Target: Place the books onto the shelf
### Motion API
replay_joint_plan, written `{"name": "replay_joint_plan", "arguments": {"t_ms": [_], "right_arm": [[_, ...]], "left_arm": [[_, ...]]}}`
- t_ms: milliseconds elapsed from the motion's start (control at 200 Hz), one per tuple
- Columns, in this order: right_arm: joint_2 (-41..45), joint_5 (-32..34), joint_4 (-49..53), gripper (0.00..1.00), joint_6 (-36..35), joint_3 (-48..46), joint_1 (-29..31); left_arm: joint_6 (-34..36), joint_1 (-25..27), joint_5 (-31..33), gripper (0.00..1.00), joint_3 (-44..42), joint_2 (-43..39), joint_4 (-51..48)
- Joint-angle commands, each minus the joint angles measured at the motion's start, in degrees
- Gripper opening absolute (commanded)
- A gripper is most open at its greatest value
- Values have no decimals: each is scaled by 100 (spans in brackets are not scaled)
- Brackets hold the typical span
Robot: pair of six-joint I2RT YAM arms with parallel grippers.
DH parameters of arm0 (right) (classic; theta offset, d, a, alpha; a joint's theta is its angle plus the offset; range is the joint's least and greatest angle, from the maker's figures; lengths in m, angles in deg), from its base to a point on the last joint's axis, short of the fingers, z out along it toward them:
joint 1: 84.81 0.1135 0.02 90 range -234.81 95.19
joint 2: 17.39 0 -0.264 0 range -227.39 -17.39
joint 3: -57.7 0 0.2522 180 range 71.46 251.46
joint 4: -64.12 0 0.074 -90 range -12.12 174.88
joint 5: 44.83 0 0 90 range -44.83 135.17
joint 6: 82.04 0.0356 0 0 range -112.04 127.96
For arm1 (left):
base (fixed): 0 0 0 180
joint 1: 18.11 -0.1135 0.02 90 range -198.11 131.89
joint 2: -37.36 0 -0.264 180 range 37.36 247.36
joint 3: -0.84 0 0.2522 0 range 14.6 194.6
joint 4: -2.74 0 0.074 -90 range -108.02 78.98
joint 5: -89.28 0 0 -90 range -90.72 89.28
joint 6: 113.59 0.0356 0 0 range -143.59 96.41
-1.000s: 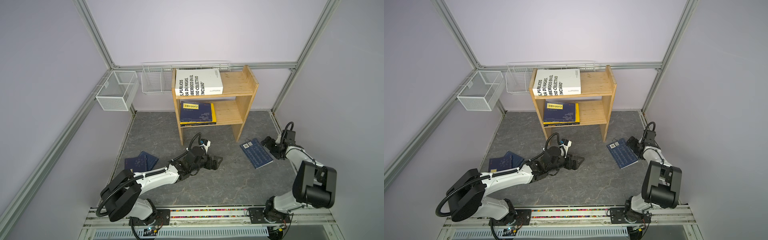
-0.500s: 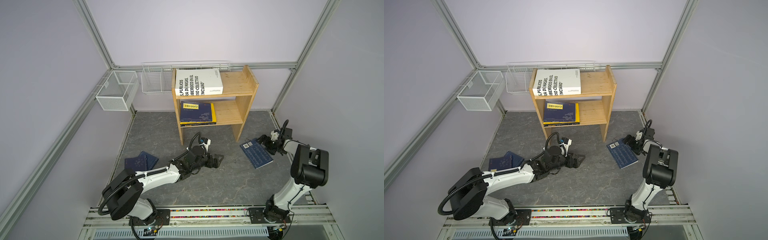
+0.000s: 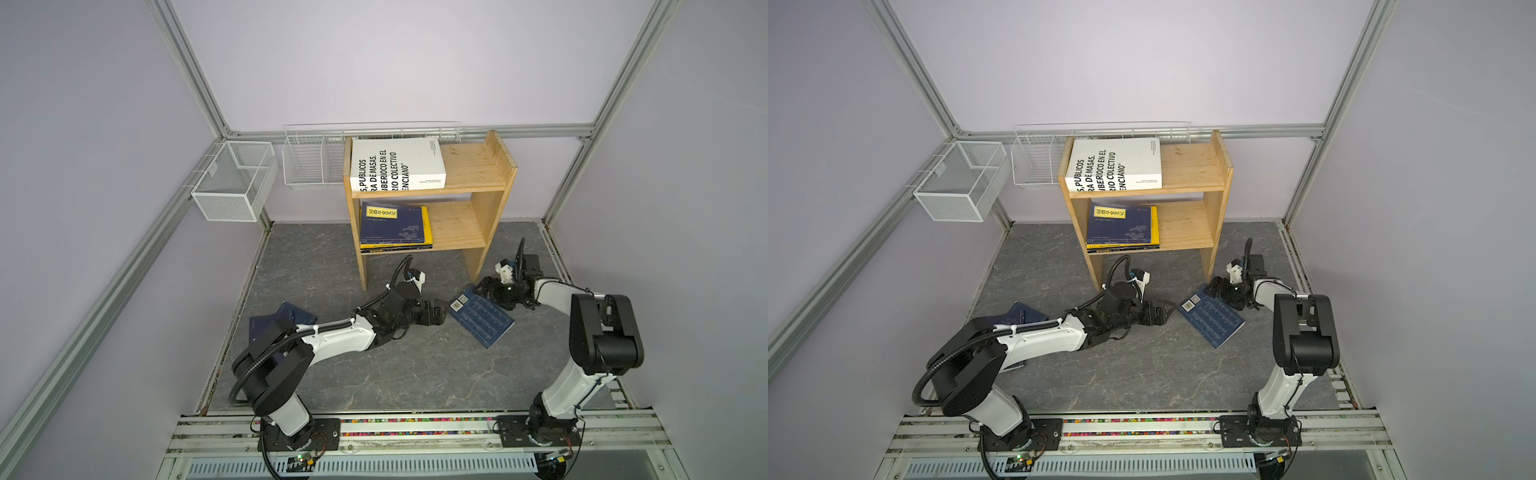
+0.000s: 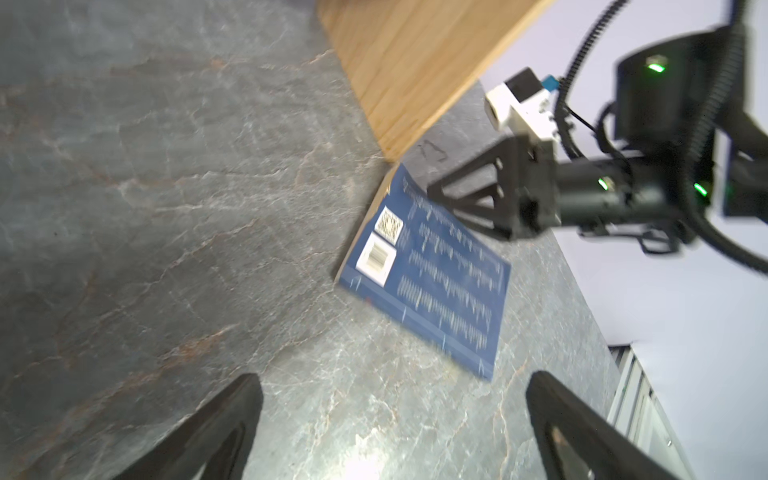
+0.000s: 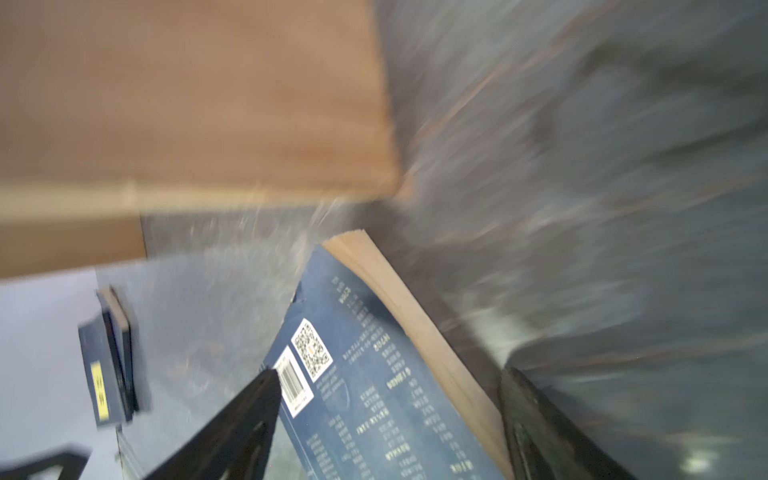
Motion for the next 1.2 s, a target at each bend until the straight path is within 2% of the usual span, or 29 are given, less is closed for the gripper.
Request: {"name": "replay_joint_plan", "arguments": {"t_ms": [0, 95, 260, 380, 605, 755, 860, 1085, 1195], "right_arm": [[244, 317, 519, 84, 148, -284, 576], [445, 658, 544, 83, 318, -363, 815], [680, 1189, 850, 82, 199, -501, 840], [693, 1051, 777, 76, 232, -584, 849], [783, 1262, 706, 68, 517, -832, 1634], [825, 1434, 700, 66, 728, -890, 1886], [795, 1369, 567, 63, 912, -915, 2107], [164, 1219, -132, 58, 1500, -895, 2885], [-340, 1220, -392, 57, 1758, -723, 3369]], "left_arm": [[-742, -192, -469, 99, 136, 421, -25], [-1268, -207, -590, 97, 100, 680, 13], [-2121, -205, -635, 94, -361, 716, 429], [-2515, -138, -514, 94, -618, 522, 322], [-3340, -80, -628, 94, -1012, 577, 511], [-3440, -78, -595, 95, -1161, 361, 279], [-3449, -91, -691, 95, -1090, 521, 310], [-3844, -228, -1294, 86, -1031, 1514, 1863], [-3958, -227, -1248, 85, -1181, 1566, 2340]]}}
